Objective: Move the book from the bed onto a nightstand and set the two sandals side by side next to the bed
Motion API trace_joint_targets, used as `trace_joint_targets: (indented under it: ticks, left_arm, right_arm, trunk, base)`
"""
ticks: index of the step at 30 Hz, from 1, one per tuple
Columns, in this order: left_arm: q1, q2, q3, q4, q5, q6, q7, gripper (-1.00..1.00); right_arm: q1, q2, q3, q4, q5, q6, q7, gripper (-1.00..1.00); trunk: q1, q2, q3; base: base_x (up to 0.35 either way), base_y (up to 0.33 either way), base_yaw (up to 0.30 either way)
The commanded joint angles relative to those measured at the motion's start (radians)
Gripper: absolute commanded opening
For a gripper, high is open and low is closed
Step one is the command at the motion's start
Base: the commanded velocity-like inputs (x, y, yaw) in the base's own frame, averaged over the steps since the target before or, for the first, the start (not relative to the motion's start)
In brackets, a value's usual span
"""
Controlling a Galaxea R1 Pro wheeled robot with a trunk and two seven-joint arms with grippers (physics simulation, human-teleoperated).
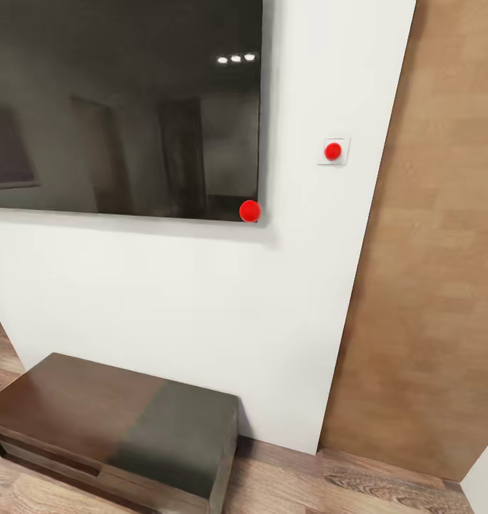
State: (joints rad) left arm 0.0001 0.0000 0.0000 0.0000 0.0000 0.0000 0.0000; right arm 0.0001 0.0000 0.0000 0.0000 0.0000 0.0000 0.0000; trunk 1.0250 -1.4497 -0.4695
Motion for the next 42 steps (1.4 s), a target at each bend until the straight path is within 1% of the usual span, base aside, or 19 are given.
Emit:
trace_joint_targets:
  ticks: [1,4,7,15,27,33,42]
  left_arm:
    - [0.001,0.002,0.000,-0.006,-0.001,0.006,-0.001,1.00]
    - [0.001,0.002,0.000,-0.006,-0.001,0.006,-0.001,1.00]
    - [0.001,0.002,0.000,-0.009,-0.001,0.006,-0.001,1.00]
    - [0.001,0.003,0.000,-0.052,-0.002,0.009,0.000,1.00]
    - [0.001,0.003,0.000,-0.054,-0.002,0.009,0.000,1.00]
    - [0.001,0.003,0.000,-0.054,-0.002,0.009,0.000,1.00]
    - [0.001,0.003,0.000,-0.054,-0.002,0.009,0.000,1.00]
  right_arm:
    - [-0.006,-0.001,0.002,0.002,0.002,0.006,0.006,1.00]
    - [-0.006,-0.001,0.002,0.002,0.001,0.012,0.023,1.00]
    - [-0.006,-0.001,0.002,0.002,0.001,0.012,0.023,1.00]
    - [-0.006,-0.001,-0.002,0.002,-0.008,0.011,0.023,1.00]
    - [-0.006,-0.001,-0.004,0.002,-0.011,0.011,0.024,1.00]
    - [-0.006,-0.001,-0.007,0.002,-0.011,0.012,0.024,1.00]
    - [-0.006,-0.002,-0.008,0.002,-0.011,0.011,0.025,1.00]
  trunk:
    - [0.000,0.000,0.000]
    - [0.000,0.000,0.000]
    - [0.000,0.000,0.000]
    - [0.000,0.000,0.000]
    - [0.000,0.000,0.000]
    - [0.000,0.000,0.000]
    - [0.000,0.000,0.000]
  base:
    - [0.000,0.000,0.000]
    - [0.000,0.000,0.000]
    - [0.000,0.000,0.000]
    - [0.000,0.000,0.000]
    - [0.000,0.000,0.018]
    - [0.000,0.000,0.178]
    - [0.000,0.000,0.259]
